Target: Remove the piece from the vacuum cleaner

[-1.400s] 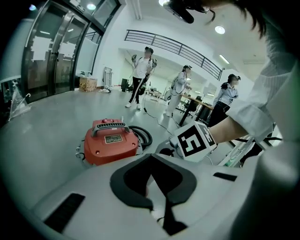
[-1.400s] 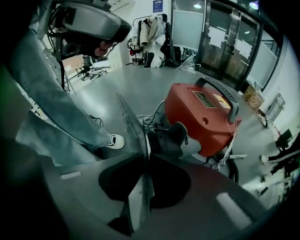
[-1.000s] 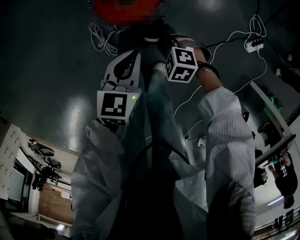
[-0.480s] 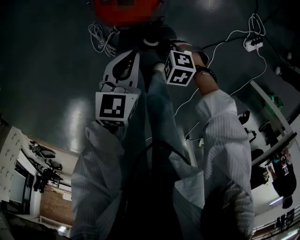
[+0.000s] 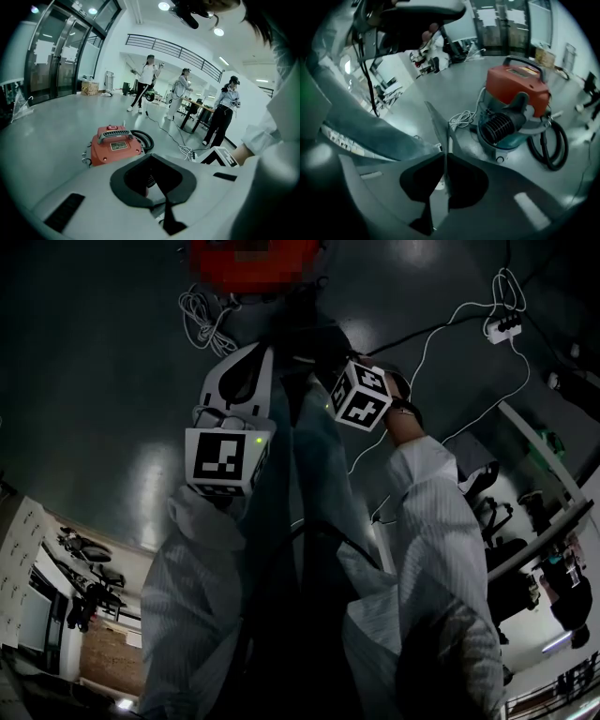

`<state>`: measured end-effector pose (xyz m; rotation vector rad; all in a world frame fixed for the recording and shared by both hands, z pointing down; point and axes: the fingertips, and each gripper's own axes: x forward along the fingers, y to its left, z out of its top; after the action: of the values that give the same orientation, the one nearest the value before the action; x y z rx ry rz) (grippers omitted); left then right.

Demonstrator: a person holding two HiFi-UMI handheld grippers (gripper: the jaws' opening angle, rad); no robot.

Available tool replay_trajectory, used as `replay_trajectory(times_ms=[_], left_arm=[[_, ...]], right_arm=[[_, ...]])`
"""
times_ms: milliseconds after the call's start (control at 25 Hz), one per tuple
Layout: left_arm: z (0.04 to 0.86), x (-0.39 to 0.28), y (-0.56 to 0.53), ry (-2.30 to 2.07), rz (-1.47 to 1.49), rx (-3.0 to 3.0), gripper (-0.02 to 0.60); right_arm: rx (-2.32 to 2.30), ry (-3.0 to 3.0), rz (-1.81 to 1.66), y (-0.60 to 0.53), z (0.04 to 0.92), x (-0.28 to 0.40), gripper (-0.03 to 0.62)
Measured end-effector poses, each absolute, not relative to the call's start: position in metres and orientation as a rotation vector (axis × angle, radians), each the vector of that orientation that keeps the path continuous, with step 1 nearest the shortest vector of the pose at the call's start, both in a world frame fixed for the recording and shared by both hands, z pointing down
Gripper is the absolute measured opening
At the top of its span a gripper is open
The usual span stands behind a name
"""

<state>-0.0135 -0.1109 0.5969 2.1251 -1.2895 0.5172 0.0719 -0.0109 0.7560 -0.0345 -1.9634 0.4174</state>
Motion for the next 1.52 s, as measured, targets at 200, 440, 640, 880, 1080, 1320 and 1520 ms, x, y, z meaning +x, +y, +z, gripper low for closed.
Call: replay_trajectory(times_ms=[200,440,640,880,1080,1320,1520], left_arm=[[0.543,-0.018,-0.113,-1.334,0.474,2.128,0.005],[0.428,-0.01,-0.099,-1.366,0.459,2.109,0.005],[0.316,0.0,-0.103,-1.391,0.357,2.152,0.005],[0.211,0.015,-0.107,-1.442,0.276,2.296,0.005],[0.168,0.031,-0.101,-1.469,0.228,2.35,0.005],[0.151,0.03,-0.097,-1.466,0.244,2.375,0.005],[0.147,0.025,-0.102,-1.485,0.217,2.389,0.005]], right_arm=[[0.272,-2.038,0.694,-0.025,0.684,0.083,0.023],[0.595,-2.218,0.992,-0.031,0.517,0.081,0.025],[0.869,-2.342,1.111,-0.055,0.369,0.091,0.028],[1.044,-2.513,1.013,-0.061,0.235,0.097,0.031],[1.156,-2.636,0.91,-0.062,0.174,0.112,0.034],[1.153,-2.662,0.793,-0.062,0.15,0.105,0.029],[1.15,-2.678,0.791,-0.065,0.146,0.103,0.028]])
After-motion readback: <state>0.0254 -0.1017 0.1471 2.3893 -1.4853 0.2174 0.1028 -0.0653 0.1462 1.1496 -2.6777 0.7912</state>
